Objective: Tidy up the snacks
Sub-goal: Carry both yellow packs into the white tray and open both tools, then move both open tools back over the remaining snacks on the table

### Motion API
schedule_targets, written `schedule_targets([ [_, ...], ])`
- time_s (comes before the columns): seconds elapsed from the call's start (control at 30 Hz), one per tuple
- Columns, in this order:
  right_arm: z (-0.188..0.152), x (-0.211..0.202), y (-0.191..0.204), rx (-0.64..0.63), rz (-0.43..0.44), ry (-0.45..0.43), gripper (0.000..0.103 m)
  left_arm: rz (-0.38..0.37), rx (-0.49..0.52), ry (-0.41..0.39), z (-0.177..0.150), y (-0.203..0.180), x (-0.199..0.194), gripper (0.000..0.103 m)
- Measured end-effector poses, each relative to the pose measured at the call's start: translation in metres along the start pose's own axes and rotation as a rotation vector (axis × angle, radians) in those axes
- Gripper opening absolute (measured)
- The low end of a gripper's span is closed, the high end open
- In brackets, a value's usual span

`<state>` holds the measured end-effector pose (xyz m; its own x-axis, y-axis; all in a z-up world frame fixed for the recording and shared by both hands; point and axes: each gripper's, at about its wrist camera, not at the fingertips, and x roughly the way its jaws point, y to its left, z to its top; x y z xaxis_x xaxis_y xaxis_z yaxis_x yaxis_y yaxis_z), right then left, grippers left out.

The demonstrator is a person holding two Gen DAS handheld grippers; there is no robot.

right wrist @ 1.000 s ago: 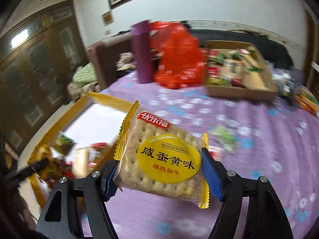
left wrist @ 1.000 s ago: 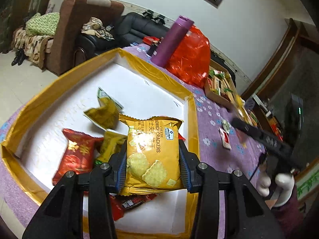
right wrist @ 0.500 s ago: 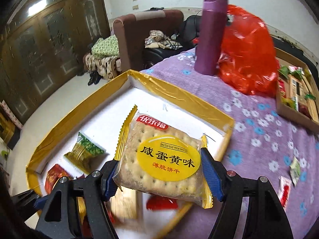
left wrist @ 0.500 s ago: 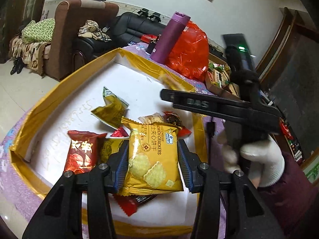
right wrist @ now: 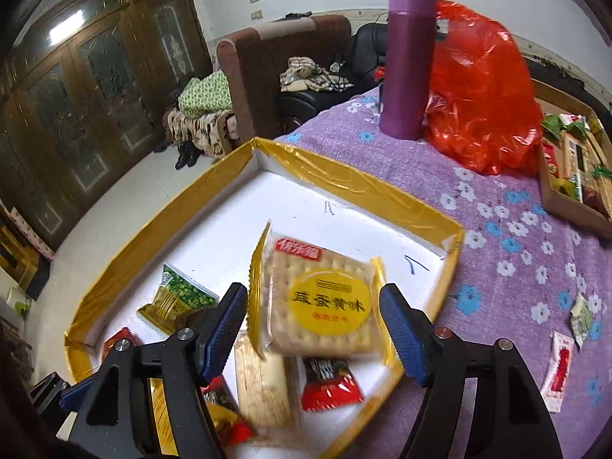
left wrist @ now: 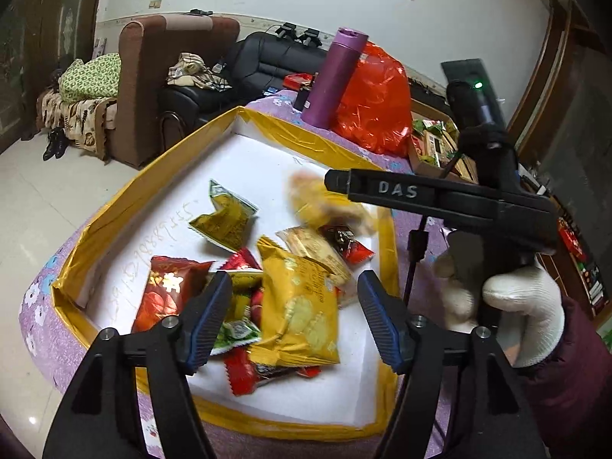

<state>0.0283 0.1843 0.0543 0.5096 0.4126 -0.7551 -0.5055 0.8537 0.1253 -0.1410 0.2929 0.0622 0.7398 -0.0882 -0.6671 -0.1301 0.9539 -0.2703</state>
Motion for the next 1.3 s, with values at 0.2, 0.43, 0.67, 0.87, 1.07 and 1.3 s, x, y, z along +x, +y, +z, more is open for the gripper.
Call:
schedule_targets([
  [0.2, -0.009, -0.028, -0.013, 0.023, 0.016, -0.037, 0.073, 0.012, 0.06, -0.008, -0.004, -0.025, -0.011, 0.068],
  [0.43, -0.024, -0.061, -0.04, 0.073, 0.019, -0.075, 0.073, 0.069, 0.129, -0.041, -0.009, -0.052, -0.028, 0.068],
  [0.67, -0.045, -0.09, -0.073, 0.137, 0.002, -0.106, 0.073, 0.109, 0.203, -0.061, -0.019, -0.08, -0.042, 0.068],
  [0.87, -0.067, -0.107, -0.107, 0.199, -0.026, -0.118, 0.073, 0.121, 0.256, -0.063, -0.025, -0.101, -0.048, 0.068],
  [1.07, -0.088, -0.122, -0.141, 0.265, -0.05, -0.13, 0.074, 0.126, 0.3, -0.054, -0.032, -0.12, -0.05, 0.068],
  [1.3, -0.102, -0.131, -0.179, 0.326, -0.074, -0.14, 0.074, 0.129, 0.342, -0.029, -0.037, -0.14, -0.043, 0.068],
])
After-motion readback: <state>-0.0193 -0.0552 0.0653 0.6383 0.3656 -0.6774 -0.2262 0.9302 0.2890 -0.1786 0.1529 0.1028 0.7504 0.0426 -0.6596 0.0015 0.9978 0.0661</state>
